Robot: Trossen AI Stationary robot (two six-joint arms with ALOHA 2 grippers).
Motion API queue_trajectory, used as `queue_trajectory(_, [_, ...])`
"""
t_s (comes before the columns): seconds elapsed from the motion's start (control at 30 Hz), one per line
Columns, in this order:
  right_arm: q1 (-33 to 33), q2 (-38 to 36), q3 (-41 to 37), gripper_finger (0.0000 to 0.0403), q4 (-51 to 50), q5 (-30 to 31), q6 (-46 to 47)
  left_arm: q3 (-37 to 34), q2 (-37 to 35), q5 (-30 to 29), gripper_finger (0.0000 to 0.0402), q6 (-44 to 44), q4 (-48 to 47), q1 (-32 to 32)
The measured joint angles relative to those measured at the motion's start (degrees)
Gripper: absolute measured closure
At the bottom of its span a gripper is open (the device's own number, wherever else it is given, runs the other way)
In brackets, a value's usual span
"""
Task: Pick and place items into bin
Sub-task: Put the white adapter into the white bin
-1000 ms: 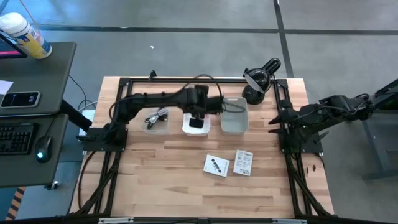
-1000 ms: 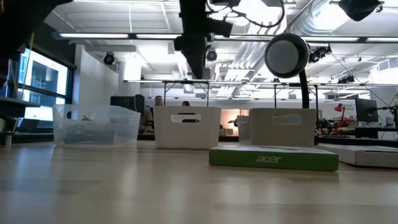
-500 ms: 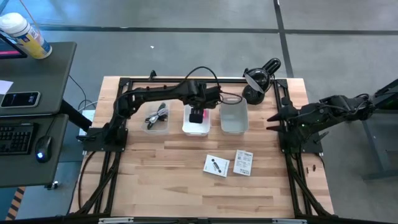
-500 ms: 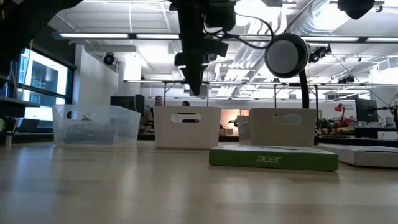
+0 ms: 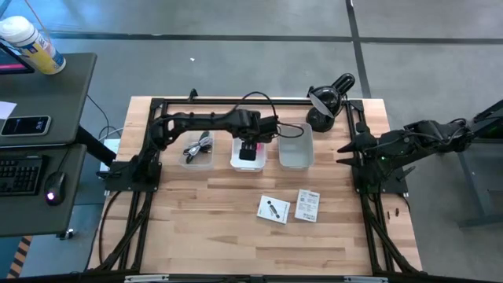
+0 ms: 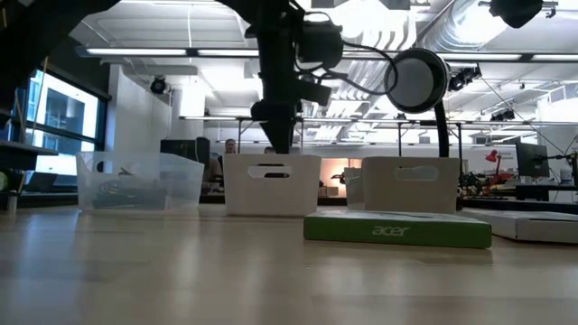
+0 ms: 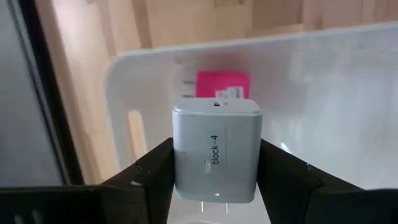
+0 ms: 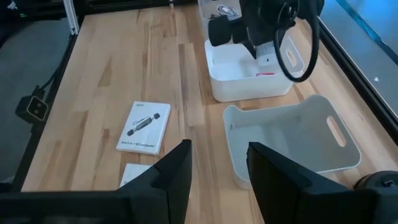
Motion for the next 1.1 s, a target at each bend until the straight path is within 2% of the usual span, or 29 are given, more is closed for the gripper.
queue_trajectory(0.47, [0.0, 0.0, 0.0, 0.0258, 0.0, 0.0, 0.2, -1.1, 0.0, 1.7, 0.022, -0.4, 1.2, 0.0])
queue_trajectory(1.1, [0.0, 0.0, 0.0, 0.0258, 0.0, 0.0, 0.8, -1.1, 0.0, 0.8, 0.022, 0.1, 1.1, 0.0])
